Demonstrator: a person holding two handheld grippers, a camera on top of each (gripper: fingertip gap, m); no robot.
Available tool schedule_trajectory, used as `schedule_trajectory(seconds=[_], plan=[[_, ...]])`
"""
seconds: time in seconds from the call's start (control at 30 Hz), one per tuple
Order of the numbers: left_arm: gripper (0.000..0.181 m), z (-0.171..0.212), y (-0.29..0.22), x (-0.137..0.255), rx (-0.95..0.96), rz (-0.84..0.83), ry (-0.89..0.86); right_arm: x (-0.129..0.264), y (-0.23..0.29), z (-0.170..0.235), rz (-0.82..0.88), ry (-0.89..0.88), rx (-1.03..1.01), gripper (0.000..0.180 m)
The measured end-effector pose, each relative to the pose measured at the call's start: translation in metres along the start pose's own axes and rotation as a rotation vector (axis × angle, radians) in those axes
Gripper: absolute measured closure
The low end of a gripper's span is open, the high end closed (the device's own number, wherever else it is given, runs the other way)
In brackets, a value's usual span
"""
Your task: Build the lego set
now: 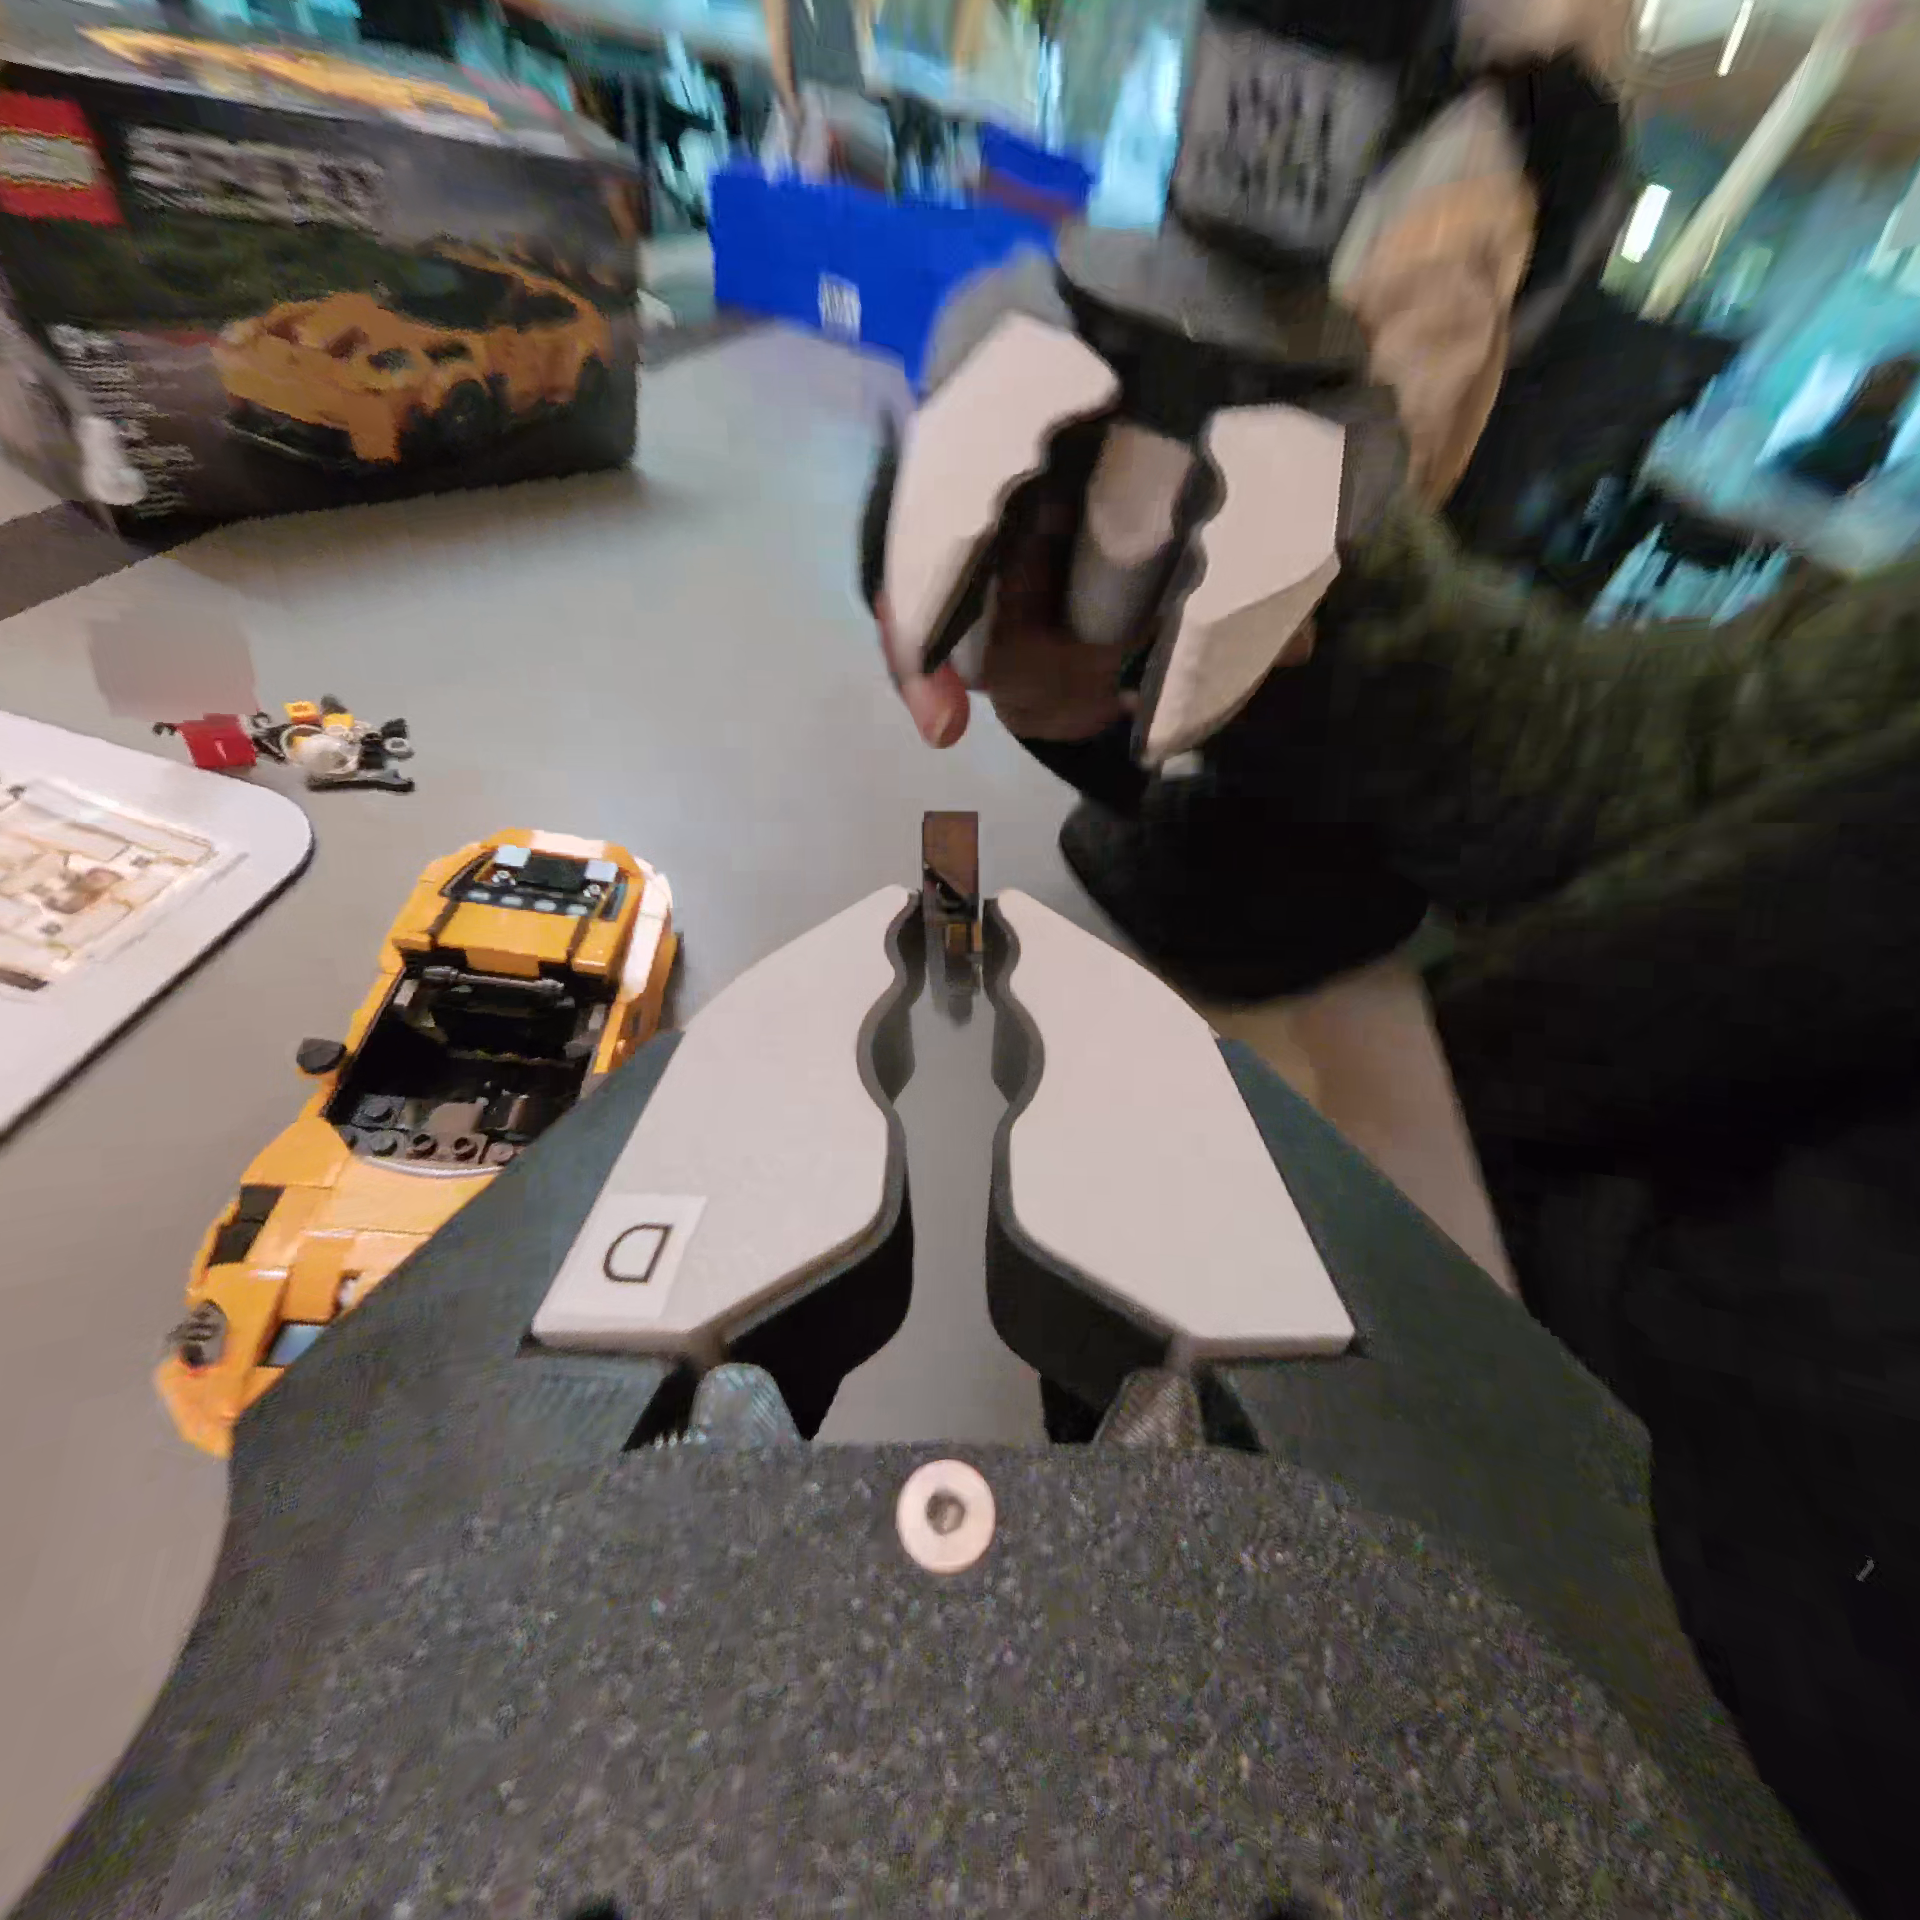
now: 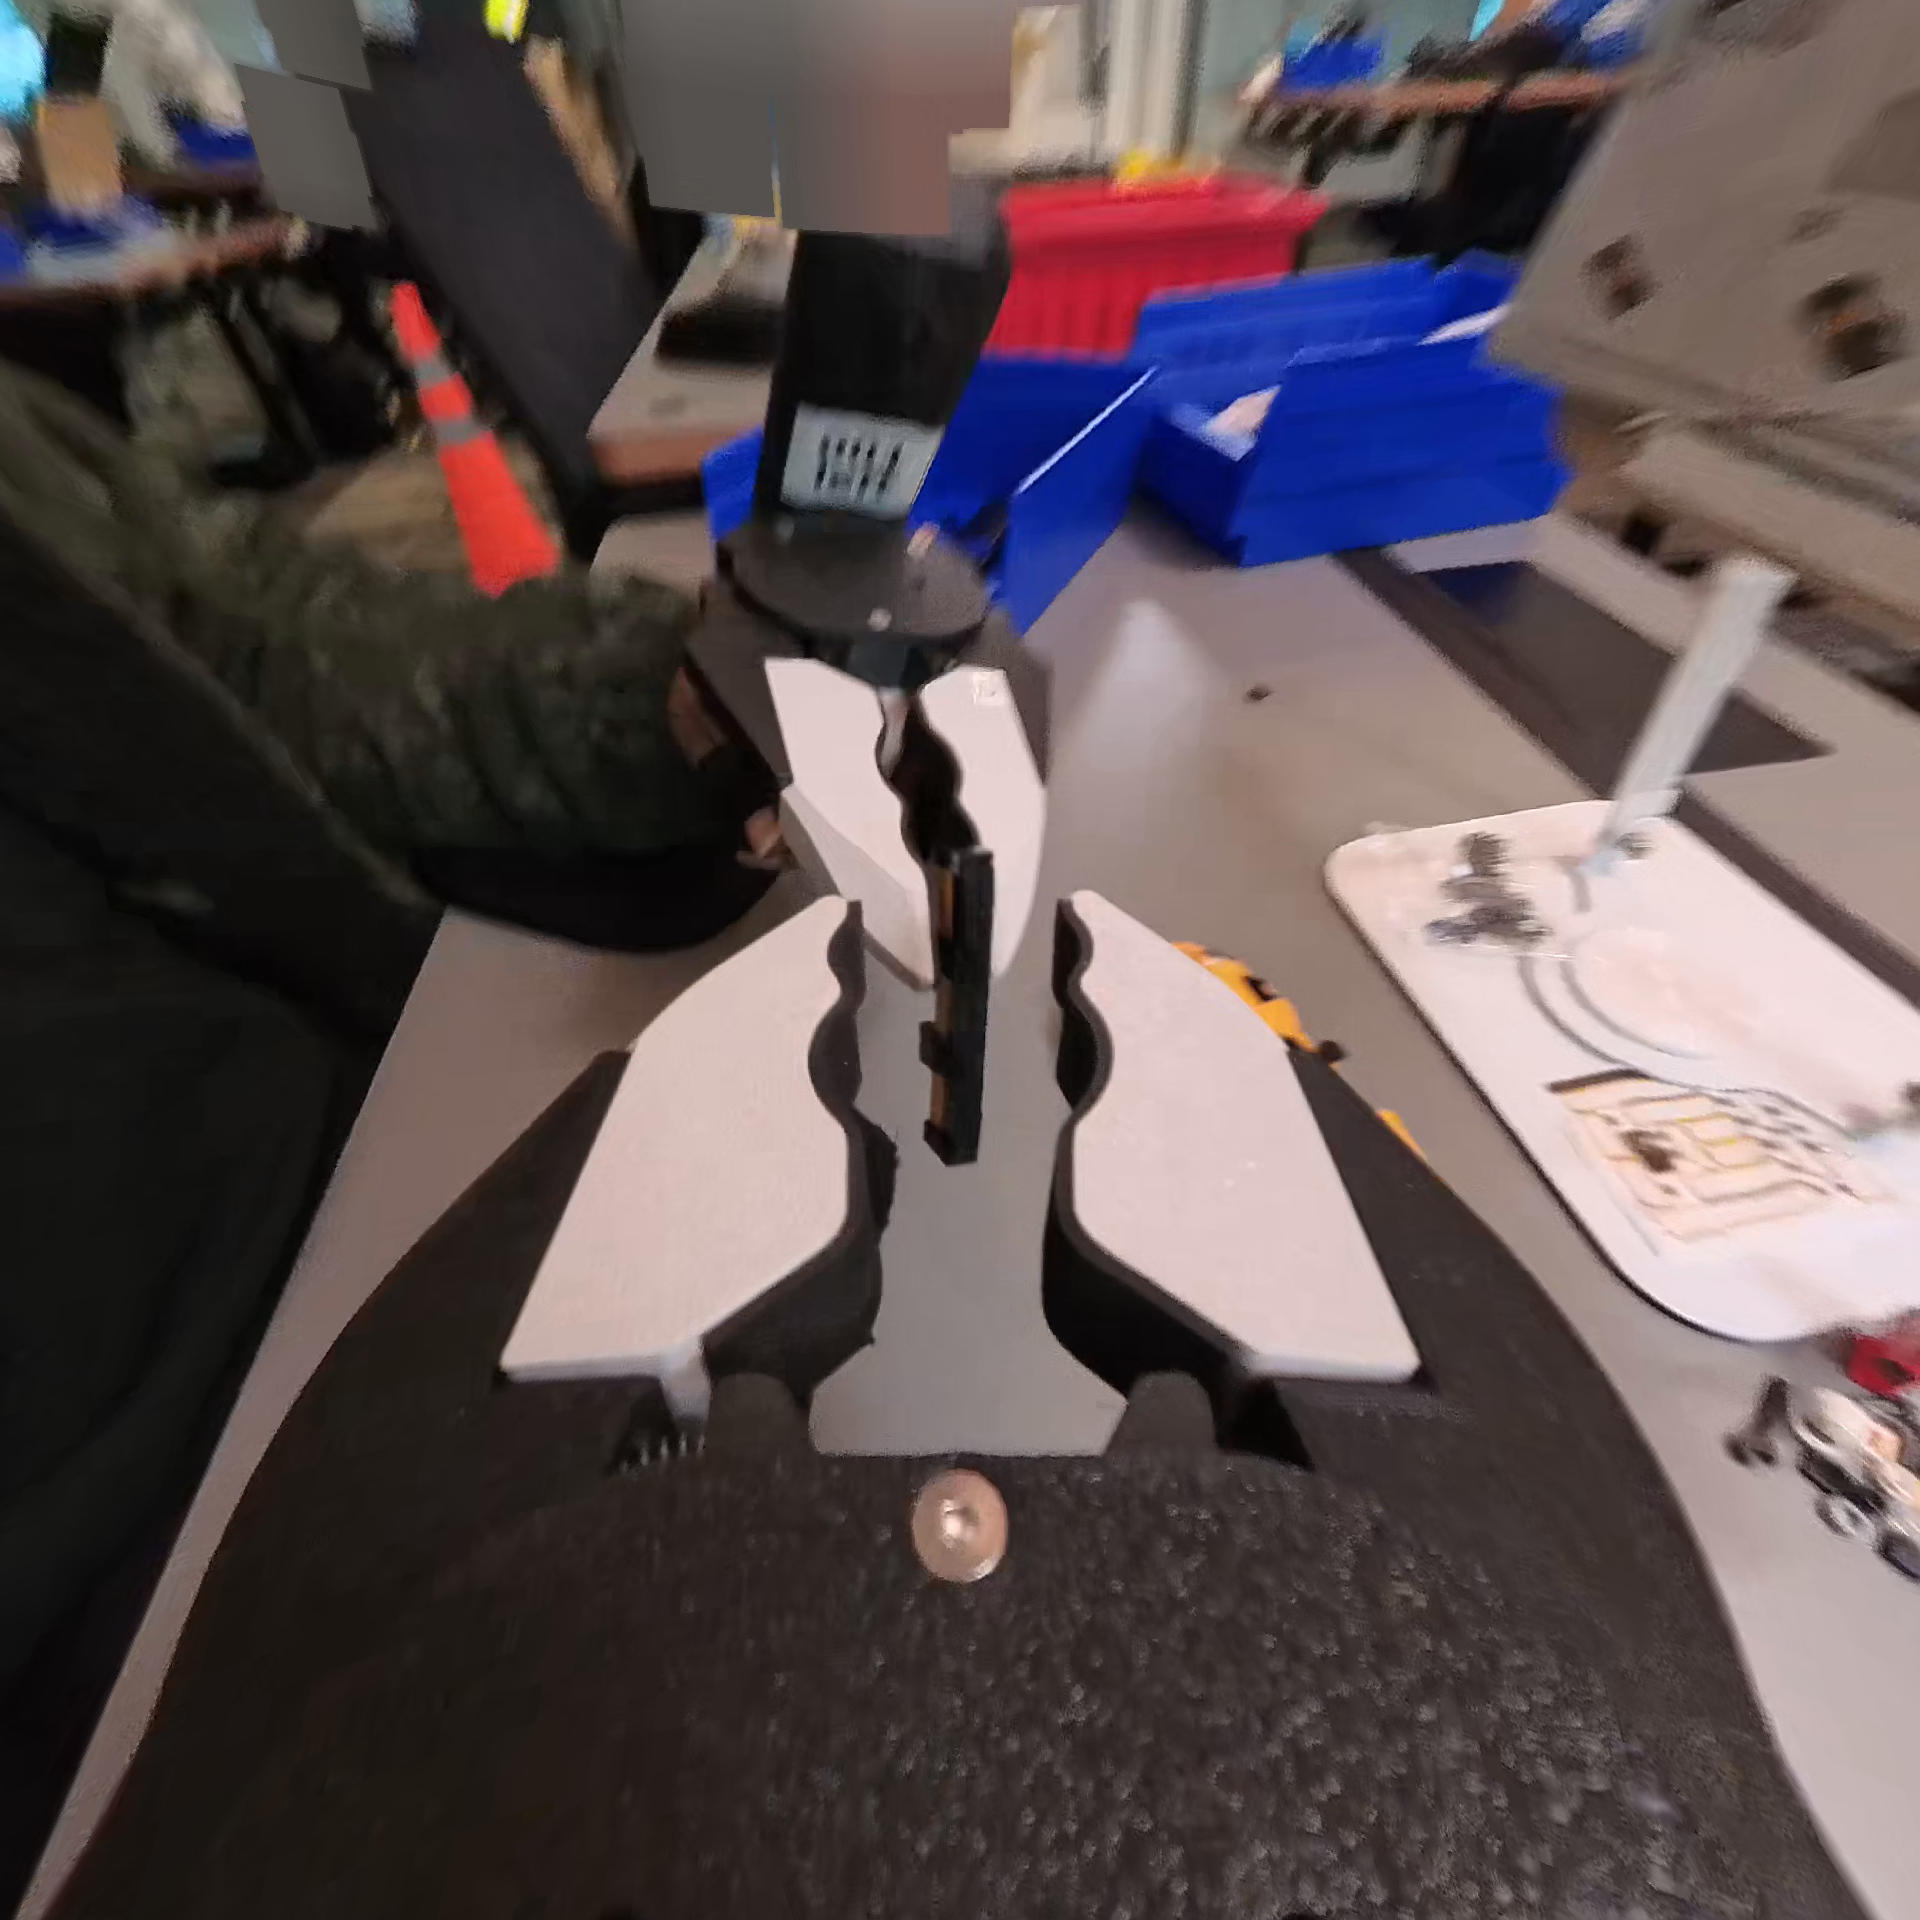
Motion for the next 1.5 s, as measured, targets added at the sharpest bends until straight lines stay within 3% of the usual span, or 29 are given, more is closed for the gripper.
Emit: schedule_trajectory(seconds=[0.1,0.2,0.27,0.43,0.6,0.73,0.8,0.9,1.03,1.23,1.37,1.5], plan=[[0.171,-0.006,0.019,0.016,0.291,-0.013,-0.277,0.024,-0.008,-0.003,0.124,-0.163,-0.014,0.149],[0.171,-0.01,0.04,0.037,0.641,0.024,-0.605,0.025,-0.001,0.005,0.244,-0.191,0.087,0.145],[0.171,-0.005,0.048,0.043,0.771,0.036,-0.732,0.017,0.009,0.006,0.316,-0.206,0.201,0.142],[0.172,-0.006,0.039,0.039,0.801,0.095,-0.757,-0.014,0.022,0.0,0.458,-0.146,0.444,0.138],[0.171,-0.005,0.028,0.031,0.829,0.186,-0.715,-0.039,0.012,-0.001,0.458,-0.059,0.466,0.134],[0.171,-0.002,0.023,0.029,0.854,0.21,-0.707,-0.042,0.011,0.0,0.483,-0.071,0.507,0.16],[0.171,-0.003,0.022,0.029,0.859,0.214,-0.707,-0.042,0.013,0.0,0.478,-0.085,0.515,0.163],[0.168,-0.005,0.021,0.03,0.829,0.201,-0.704,-0.04,0.013,-0.001,0.471,-0.124,0.481,0.163],[0.15,-0.012,0.016,0.035,0.674,0.186,-0.675,-0.029,0.01,-0.007,0.378,-0.217,0.317,0.162],[0.149,-0.031,-0.004,0.04,0.244,0.088,-0.558,-0.009,0.009,-0.006,-0.021,-0.37,-0.08,0.163],[0.14,-0.032,-0.013,0.033,0.081,0.01,-0.469,-0.009,0.012,-0.001,-0.182,-0.356,-0.183,0.163],[0.154,-0.036,-0.021,0.034,-0.004,-0.002,-0.472,-0.015,0.018,0.003,-0.309,-0.317,-0.278,0.163]])
Point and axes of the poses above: each gripper's, where its closed fingertips meet, x back along the fingers, z out of its underside, y = z × x across the jaws, the point moved 6 cm from there along x, back along the fingers, and after that the axes turned 13 degrees about -x, right-handed, at the moved point
